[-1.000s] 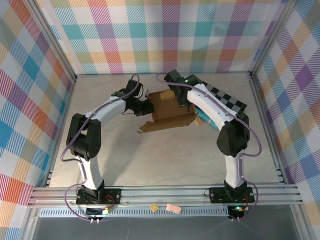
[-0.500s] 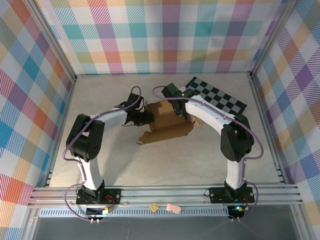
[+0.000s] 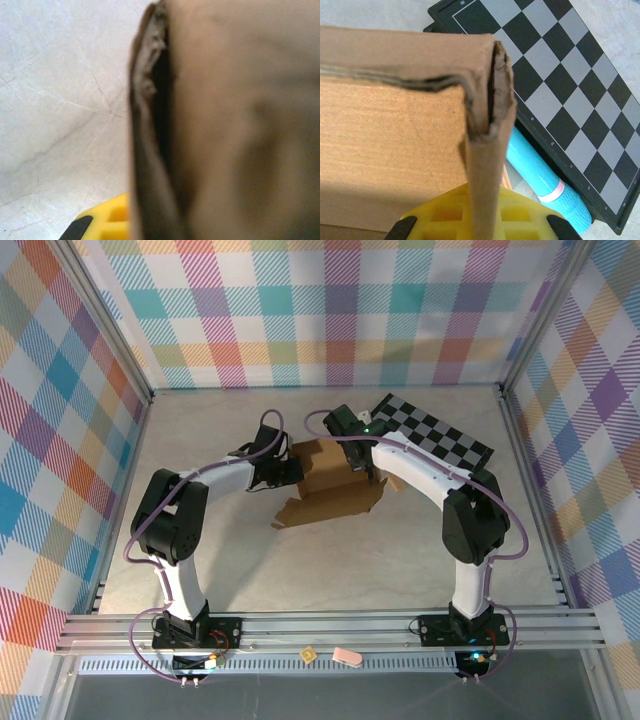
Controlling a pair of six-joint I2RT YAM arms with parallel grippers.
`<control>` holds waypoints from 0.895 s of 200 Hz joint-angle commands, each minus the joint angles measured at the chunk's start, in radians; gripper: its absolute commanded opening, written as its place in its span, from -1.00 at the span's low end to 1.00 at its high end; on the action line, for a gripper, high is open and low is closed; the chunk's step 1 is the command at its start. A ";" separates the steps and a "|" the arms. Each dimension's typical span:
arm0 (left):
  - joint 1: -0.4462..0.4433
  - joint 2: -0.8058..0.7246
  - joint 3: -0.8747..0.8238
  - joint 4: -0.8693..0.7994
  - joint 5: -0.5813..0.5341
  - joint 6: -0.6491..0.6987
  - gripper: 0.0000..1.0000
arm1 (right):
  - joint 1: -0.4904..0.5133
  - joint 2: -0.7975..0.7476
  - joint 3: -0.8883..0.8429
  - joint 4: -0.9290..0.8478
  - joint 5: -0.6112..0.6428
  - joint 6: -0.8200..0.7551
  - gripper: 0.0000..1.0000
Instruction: Fold the paper box
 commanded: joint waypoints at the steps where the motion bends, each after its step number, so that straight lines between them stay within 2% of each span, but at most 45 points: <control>1: -0.010 -0.020 -0.027 -0.023 -0.151 -0.032 -0.88 | 0.011 -0.028 0.006 -0.018 -0.006 -0.009 -1.00; 17: -0.022 -0.012 -0.031 -0.036 -0.193 -0.050 -1.00 | 0.011 -0.027 0.007 -0.025 -0.007 -0.002 -1.00; 82: -0.094 0.017 -0.023 -0.119 -0.393 -0.174 -1.00 | 0.021 -0.027 0.011 -0.042 -0.001 0.007 -1.00; 144: -0.089 0.035 -0.027 -0.094 -0.303 -0.157 -1.00 | 0.027 -0.017 0.028 -0.056 -0.002 0.014 -1.00; 179: -0.079 0.027 -0.027 -0.134 -0.315 -0.152 -1.00 | 0.029 -0.018 0.028 -0.057 -0.002 0.017 -1.00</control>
